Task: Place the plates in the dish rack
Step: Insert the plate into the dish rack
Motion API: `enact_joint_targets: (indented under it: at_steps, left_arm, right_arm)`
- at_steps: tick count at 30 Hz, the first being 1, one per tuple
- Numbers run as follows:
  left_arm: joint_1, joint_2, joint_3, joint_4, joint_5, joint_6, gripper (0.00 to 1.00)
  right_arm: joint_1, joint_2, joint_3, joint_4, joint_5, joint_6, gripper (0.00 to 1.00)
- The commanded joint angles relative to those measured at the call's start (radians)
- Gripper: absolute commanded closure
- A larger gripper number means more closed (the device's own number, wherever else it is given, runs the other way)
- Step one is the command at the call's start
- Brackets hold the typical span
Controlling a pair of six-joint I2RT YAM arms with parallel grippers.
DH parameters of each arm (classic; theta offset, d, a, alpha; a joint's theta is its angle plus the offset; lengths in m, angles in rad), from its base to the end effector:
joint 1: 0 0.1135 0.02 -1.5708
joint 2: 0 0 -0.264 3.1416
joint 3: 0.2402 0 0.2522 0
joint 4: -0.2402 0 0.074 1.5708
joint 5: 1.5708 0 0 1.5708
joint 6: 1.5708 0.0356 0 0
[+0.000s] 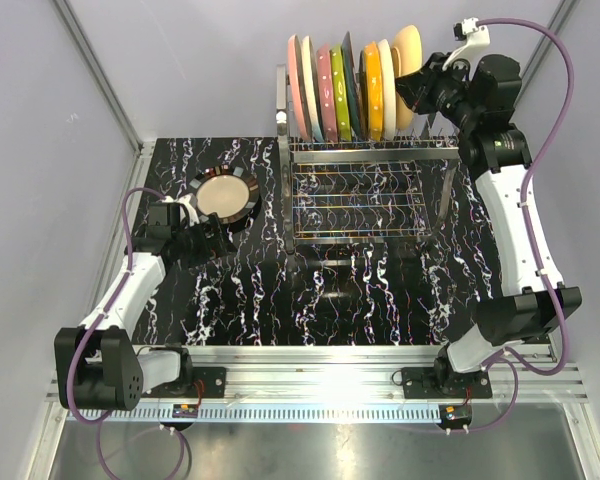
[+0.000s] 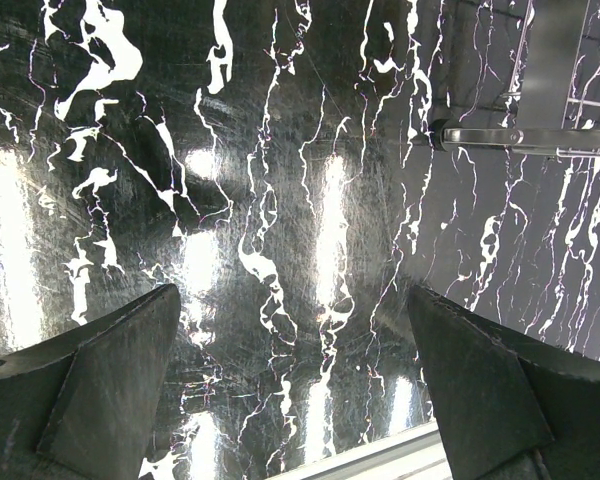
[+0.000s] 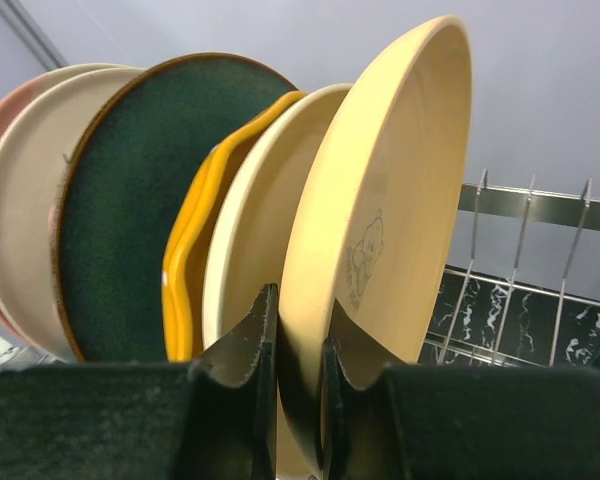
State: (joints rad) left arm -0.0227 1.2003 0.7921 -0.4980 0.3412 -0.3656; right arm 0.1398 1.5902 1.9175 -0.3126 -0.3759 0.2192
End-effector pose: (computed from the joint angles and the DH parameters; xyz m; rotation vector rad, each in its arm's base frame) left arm 0.2391 -0.0173 0.2328 -0.2792 2.4809 -0.5872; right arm 0.3397 0.0610 0.5146 -0.2385 1.5678 0.5735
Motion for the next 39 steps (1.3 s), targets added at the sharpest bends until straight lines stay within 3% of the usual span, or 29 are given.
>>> enact_joint_targets:
  at_steps: [1,9,13,18,21,39]
  left_arm:
    - [0.001,0.007,0.019,0.049,0.032,0.007,0.01]
    - [0.001,0.008,0.019,0.050,0.042,0.005,0.01]
    - [0.001,0.008,0.019,0.050,0.044,0.005,0.01]
    - [0.001,0.010,0.018,0.050,0.047,0.001,0.01]
    - [0.001,0.007,0.019,0.052,0.048,0.001,0.01]
    - [0.001,-0.018,0.010,0.053,0.051,0.001,0.01]
  right_arm:
    - [0.020,-0.006,0.009,0.009,0.061,-0.053,1.00]
    - [0.032,-0.016,-0.031,-0.037,0.103,-0.127,0.95]
    - [0.034,-0.018,-0.029,-0.043,0.092,-0.132,0.84]
    - [0.037,-0.022,-0.011,-0.057,0.091,-0.135,0.60]
    - [0.037,-0.022,0.011,-0.072,0.092,-0.138,0.55]
    - [0.050,-0.027,0.158,-0.167,0.109,-0.146,0.38]
